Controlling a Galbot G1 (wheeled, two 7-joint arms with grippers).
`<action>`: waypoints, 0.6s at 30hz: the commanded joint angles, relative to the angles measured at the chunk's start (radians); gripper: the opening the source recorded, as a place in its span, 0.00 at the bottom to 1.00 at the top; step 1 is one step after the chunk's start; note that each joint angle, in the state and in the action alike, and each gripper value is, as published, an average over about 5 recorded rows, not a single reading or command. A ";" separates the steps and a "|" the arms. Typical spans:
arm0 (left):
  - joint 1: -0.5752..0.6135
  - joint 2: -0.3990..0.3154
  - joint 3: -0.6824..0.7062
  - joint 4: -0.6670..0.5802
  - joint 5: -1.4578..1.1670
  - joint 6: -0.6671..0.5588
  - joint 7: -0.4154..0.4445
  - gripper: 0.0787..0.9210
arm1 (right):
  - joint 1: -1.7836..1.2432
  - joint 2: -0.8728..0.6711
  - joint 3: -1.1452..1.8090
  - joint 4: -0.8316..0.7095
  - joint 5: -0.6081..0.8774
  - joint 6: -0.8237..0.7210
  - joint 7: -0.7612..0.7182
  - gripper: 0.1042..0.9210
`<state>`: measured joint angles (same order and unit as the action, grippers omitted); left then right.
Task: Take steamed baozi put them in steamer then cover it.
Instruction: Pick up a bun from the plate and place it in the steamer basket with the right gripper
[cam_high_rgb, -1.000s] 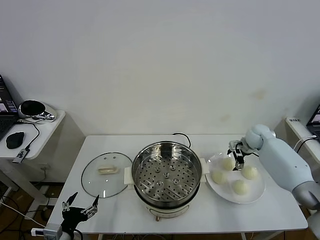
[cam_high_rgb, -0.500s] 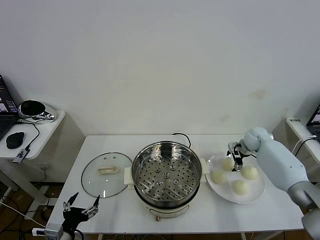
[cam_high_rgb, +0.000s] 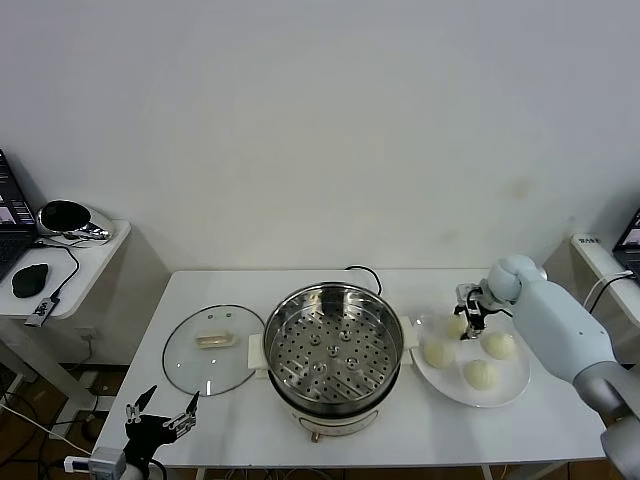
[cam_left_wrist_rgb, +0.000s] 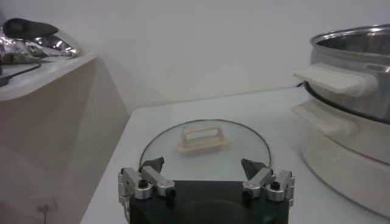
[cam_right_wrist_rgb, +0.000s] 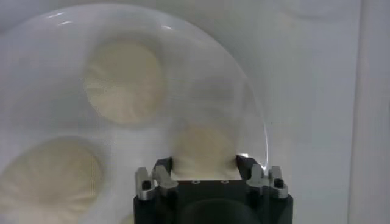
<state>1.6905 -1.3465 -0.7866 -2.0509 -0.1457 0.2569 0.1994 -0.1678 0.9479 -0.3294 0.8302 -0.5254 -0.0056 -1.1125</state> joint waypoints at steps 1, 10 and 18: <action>0.003 0.002 0.001 -0.005 0.001 0.001 0.001 0.88 | 0.011 -0.022 -0.005 0.034 0.032 -0.009 -0.009 0.60; -0.012 0.004 0.007 -0.001 0.015 -0.012 0.000 0.88 | 0.207 -0.166 -0.173 0.291 0.292 -0.078 -0.100 0.57; -0.015 0.017 0.004 -0.002 0.003 -0.024 -0.014 0.88 | 0.541 -0.116 -0.432 0.395 0.531 -0.121 -0.207 0.57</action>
<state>1.6758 -1.3423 -0.7789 -2.0542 -0.1384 0.2440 0.1943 0.1193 0.8401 -0.5644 1.0949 -0.2094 -0.0889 -1.2413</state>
